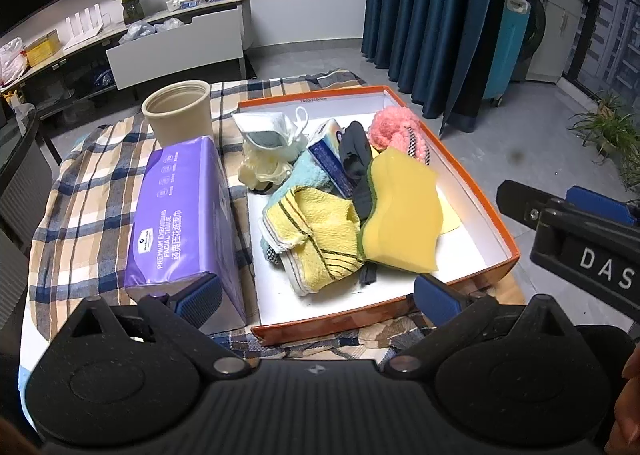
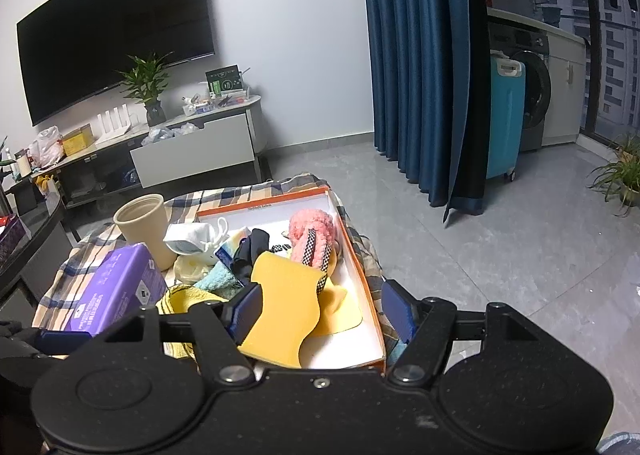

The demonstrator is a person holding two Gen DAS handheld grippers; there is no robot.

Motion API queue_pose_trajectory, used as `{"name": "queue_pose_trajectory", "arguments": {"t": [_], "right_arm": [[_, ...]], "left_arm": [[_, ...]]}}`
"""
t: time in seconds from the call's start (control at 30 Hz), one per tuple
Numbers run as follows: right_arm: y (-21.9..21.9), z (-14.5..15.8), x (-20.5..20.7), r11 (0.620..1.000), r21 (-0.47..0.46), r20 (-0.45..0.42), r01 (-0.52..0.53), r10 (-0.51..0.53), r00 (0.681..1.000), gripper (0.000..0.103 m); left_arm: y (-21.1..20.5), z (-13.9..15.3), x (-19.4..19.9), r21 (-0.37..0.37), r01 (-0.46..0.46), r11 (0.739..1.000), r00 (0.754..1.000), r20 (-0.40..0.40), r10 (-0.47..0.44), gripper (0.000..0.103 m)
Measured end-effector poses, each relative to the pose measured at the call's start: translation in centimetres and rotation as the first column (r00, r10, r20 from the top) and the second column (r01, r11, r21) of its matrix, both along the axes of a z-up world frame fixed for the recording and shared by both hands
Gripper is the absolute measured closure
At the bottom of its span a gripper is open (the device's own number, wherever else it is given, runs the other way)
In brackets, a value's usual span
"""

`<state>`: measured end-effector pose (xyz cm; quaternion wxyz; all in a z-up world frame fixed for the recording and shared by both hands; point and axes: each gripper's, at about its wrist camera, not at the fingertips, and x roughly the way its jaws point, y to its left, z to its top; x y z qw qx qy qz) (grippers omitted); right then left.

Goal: Organize soft objects
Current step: 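Withdraw both open tools from above the box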

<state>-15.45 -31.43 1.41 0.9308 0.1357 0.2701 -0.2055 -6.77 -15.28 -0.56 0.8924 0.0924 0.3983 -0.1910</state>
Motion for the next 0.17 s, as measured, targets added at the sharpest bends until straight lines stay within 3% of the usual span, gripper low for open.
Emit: {"name": "queue_pose_trajectory", "arguments": {"t": [0.17], "right_arm": [[0.14, -0.14, -0.21, 1.0, -0.005, -0.002, -0.007, 0.007, 1.0, 0.025]], "left_arm": [[-0.01, -0.14, -0.44, -0.01, 0.001, 1.0, 1.0, -0.003, -0.001, 0.0]]}}
